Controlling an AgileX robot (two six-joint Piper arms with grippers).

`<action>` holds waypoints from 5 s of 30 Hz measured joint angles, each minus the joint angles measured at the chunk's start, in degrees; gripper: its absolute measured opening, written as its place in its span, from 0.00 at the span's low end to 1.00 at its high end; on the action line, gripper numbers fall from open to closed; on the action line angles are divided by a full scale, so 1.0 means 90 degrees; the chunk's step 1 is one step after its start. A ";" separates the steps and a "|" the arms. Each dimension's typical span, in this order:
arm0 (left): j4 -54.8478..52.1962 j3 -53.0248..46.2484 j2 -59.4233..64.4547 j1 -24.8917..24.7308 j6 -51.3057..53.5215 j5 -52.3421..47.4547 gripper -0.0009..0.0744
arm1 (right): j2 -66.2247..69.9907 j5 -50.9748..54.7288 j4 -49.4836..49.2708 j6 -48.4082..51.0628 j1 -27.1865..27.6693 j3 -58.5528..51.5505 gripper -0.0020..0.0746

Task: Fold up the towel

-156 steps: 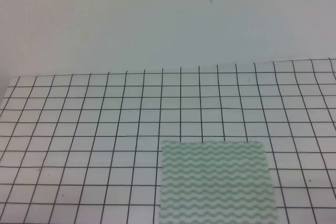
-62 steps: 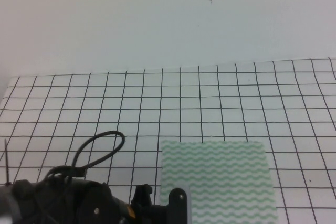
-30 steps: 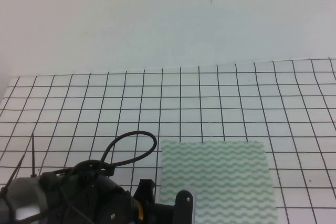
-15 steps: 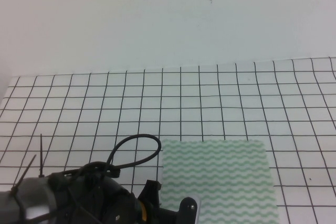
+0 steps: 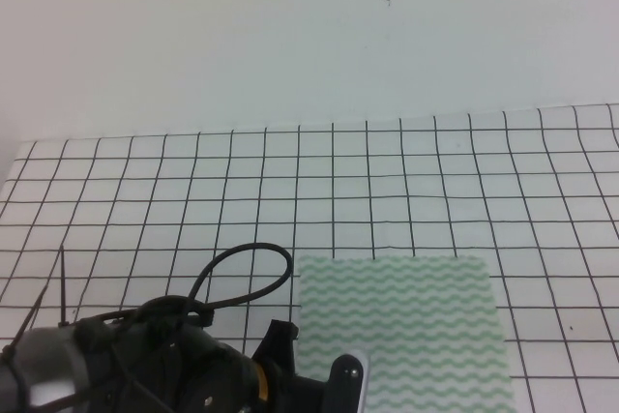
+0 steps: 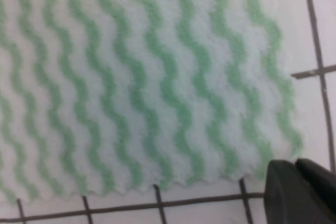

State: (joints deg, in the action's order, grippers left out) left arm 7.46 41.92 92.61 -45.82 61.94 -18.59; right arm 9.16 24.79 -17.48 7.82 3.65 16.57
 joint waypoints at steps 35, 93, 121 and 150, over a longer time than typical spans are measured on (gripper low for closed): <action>0.0429 0.1482 0.0211 0.0946 0.0737 -0.1280 0.02 | 0.0000 0.0183 -0.0010 0.0016 0.0000 0.0000 0.02; 0.1156 0.1368 0.1001 0.0379 0.1220 -0.1813 0.25 | 0.0000 0.0158 -0.0010 0.0019 0.0000 0.0000 0.02; 0.0569 0.1368 0.0852 0.0379 -0.0528 0.0734 0.01 | 0.0000 0.0146 -0.0010 0.0031 0.0000 0.0000 0.02; 0.0711 0.2386 0.2002 0.1460 -0.2200 0.1062 0.01 | 0.0000 0.0169 0.0047 0.0060 0.0000 0.0000 0.02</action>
State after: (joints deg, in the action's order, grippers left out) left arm 13.86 63.39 110.63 -32.67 42.14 -9.03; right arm 9.16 26.31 -17.06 8.36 3.65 16.57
